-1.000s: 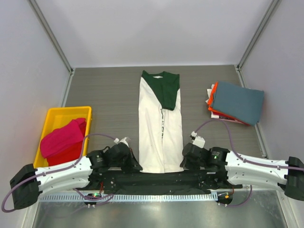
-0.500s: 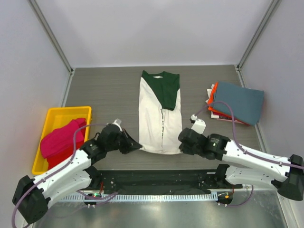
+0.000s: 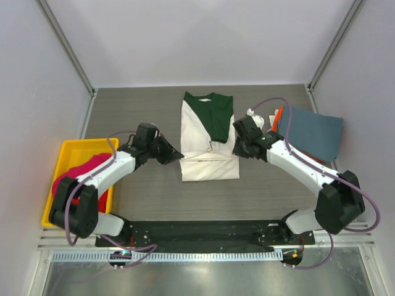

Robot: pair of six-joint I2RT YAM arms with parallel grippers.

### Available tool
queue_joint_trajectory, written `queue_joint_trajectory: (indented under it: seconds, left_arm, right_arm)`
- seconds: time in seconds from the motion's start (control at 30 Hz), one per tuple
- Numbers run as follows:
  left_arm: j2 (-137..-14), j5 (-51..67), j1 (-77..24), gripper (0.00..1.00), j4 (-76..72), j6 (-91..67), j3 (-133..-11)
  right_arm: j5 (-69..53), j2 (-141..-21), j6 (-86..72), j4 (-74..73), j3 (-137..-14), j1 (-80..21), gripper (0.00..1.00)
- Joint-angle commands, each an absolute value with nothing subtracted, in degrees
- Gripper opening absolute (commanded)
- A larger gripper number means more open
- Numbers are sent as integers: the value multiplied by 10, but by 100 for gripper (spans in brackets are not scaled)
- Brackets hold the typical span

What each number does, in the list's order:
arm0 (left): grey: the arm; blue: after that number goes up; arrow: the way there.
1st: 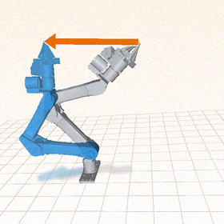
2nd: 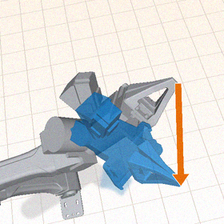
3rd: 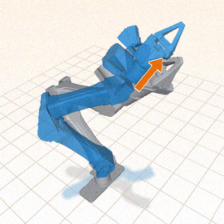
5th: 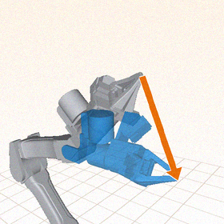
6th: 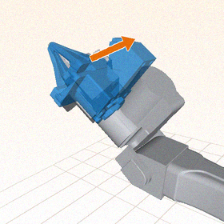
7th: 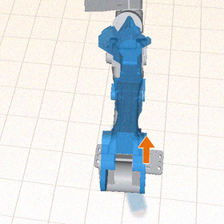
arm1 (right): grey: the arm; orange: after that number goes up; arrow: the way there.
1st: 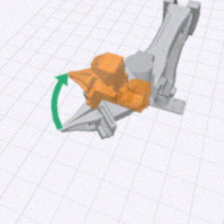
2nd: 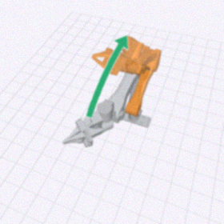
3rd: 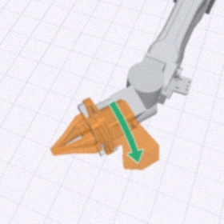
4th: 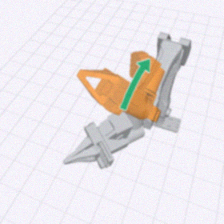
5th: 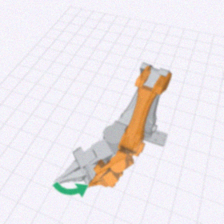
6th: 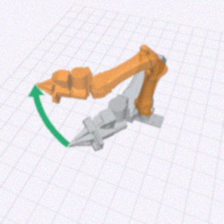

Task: Fold and stack the t-shirts
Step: Fold the tshirt

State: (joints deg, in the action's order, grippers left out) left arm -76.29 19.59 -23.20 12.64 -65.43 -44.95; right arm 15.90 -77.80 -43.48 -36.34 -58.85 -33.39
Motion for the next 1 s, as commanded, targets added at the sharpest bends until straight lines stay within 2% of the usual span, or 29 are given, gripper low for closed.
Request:
queue_joint_trajectory:
  seconds: [0.0,0.4,0.73,0.97]
  left_arm:
    - [-812,226,-205,0,92,-614,-507]
    - [-1005,250,-176,0,100,-588,-675]
    - [-1068,237,-169,0,97,-599,-727]
    - [-1066,214,-163,0,91,-599,-721]
  right_arm:
    - [120,-829,-374,-318,-648,-296,1]
    - [48,-982,-323,-287,-759,-215,1]
    - [18,-1064,-308,-274,-817,-187,1]
    - [8,-1090,-303,-265,-828,-172,1]
